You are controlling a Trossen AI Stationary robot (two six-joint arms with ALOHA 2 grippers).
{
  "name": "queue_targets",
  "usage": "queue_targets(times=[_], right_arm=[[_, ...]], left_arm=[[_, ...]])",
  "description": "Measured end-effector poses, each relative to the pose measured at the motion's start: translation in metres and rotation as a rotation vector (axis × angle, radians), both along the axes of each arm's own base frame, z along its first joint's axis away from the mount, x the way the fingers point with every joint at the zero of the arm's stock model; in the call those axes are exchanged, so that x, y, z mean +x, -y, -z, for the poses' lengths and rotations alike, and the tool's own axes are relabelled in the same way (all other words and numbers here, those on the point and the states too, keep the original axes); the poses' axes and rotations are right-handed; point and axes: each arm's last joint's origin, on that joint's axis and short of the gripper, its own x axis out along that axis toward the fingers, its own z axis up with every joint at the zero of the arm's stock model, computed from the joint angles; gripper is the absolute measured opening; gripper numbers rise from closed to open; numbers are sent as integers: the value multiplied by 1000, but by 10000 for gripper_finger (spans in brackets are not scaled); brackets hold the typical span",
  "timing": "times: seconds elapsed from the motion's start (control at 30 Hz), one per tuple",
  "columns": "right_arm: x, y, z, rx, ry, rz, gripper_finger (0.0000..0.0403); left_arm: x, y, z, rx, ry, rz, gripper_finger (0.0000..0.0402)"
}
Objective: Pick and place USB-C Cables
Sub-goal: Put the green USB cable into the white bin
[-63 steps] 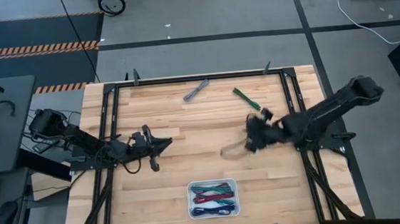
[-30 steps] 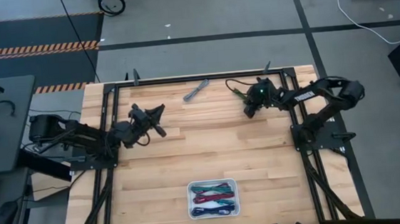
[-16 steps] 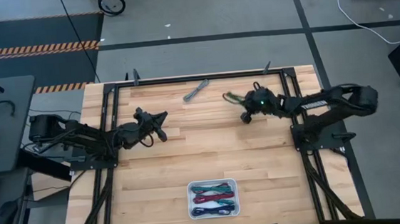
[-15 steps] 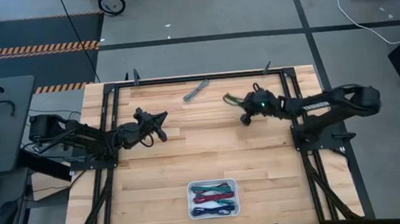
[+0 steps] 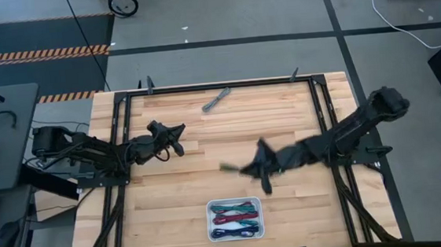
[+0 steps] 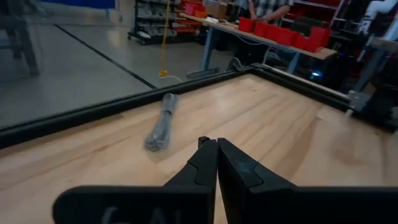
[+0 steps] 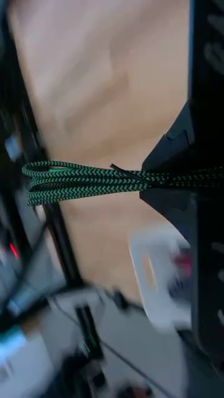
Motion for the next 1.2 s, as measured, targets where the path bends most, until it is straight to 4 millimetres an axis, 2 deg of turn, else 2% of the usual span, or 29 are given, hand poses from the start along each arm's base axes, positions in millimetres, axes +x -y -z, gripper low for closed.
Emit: queue_targets(times=[0.23, 0.33, 0.43, 0.6, 0.73, 0.8, 1.03, 1.2], right_arm=[[45, -77, 17, 16, -81, -284, 29], [60, -100, 31, 39, -119, -325, 29], [69, -114, 44, 87, -157, -326, 29], [78, -124, 54, 158, -188, -314, 31], [74, -124, 60, 191, -265, -269, 34], [70, -124, 65, 177, -312, -270, 34], [67, -126, 66, 169, -342, -269, 39], [67, -126, 65, 154, -332, -281, 59]], left_arm=[[3, 6, 1, -122, 61, 178, 11], [5, 15, 1, -192, 84, 290, 16], [6, 28, 1, -235, 90, 394, 22], [5, 47, 1, -242, 94, 452, 17], [4, 54, -1, -229, 106, 436, 10], [3, 56, -1, -228, 106, 440, 10], [3, 58, -2, -226, 118, 445, 20], [3, 57, -2, -219, 122, 410, 12]])
